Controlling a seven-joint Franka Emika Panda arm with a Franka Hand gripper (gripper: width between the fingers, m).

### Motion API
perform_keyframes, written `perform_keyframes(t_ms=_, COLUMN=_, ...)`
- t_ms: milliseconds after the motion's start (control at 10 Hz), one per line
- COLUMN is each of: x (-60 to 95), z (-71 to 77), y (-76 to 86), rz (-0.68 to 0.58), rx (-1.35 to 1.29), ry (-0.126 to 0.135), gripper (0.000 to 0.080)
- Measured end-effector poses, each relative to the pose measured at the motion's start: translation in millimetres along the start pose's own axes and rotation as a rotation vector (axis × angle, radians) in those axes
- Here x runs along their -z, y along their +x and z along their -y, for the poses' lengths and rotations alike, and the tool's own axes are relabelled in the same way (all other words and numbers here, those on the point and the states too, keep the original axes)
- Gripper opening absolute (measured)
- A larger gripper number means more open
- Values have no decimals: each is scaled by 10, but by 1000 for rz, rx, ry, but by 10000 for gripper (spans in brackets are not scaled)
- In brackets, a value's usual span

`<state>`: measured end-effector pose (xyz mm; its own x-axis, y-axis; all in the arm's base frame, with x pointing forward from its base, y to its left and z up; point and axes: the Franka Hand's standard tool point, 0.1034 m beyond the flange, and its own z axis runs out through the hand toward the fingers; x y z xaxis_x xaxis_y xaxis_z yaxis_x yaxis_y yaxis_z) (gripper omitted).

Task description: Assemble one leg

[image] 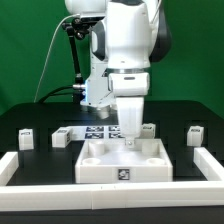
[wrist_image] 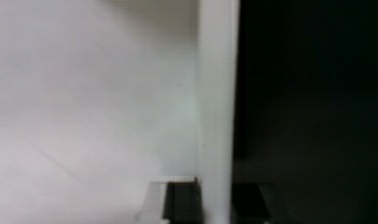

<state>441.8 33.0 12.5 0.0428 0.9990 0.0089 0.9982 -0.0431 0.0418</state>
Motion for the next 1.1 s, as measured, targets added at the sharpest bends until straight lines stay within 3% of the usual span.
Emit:
perform_keyframes(t_ms=300, x=-6, z=-142, y=258, rz=6, rx=64, ry=5, gripper=60)
perform_keyframes(t_ms=600, x=-11, z=-292, y=442, rz=-2, rx=21, ry=-15, gripper=60)
perform_keyframes(t_ms=1100, x=-12, z=-376, y=519, rz=-5, rx=-12, ry=-24, gripper=60)
